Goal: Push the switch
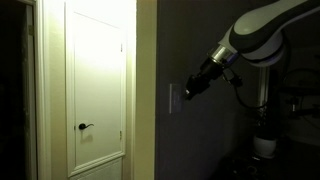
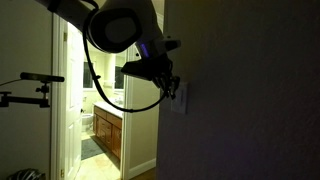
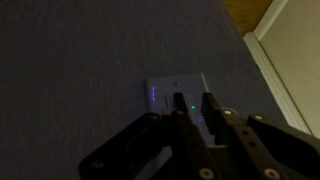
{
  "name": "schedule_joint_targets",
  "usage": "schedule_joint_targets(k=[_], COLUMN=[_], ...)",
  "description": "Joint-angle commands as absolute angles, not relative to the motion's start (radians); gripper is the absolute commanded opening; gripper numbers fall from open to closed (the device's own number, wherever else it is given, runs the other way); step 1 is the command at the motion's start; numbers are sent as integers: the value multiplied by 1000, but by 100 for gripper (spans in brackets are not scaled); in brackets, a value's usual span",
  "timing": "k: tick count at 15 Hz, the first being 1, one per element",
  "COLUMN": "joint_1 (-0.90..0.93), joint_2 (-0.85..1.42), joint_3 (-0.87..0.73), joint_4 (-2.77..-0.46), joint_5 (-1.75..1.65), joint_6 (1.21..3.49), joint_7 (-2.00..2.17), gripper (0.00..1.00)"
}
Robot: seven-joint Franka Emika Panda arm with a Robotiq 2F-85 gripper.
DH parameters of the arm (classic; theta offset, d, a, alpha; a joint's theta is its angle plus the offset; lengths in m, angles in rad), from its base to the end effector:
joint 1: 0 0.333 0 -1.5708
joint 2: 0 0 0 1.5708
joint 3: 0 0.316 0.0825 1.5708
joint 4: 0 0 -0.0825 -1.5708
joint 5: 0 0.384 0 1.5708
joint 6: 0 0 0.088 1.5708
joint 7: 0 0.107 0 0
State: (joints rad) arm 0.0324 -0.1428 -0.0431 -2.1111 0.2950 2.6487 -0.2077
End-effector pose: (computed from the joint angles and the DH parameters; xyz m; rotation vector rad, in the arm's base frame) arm 0.5579 -0.0149 0.5559 -2.8121 0.0225 -1.0195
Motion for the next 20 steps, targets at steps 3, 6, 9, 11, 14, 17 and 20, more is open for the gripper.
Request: schedule_joint_targets(k=[3, 6, 9, 11, 14, 17, 20], joint_1=[51, 48, 46, 46, 46, 46, 45], joint_2=[-98, -89, -82, -77, -65, -50, -25], joint_3=[-53, -52, -51, -50, -50, -49, -47], joint_4=[-2076, -2062, -2049, -2042, -2031, -2020, -2002], joint_5=[393, 436, 470, 490, 524, 562, 600], joint_6=[2700, 2707, 2716, 2724, 2733, 2739, 2744], joint_7=[-273, -296, -321, -336, -366, -393, -426], gripper=[2, 5, 7, 6, 6, 6, 6])
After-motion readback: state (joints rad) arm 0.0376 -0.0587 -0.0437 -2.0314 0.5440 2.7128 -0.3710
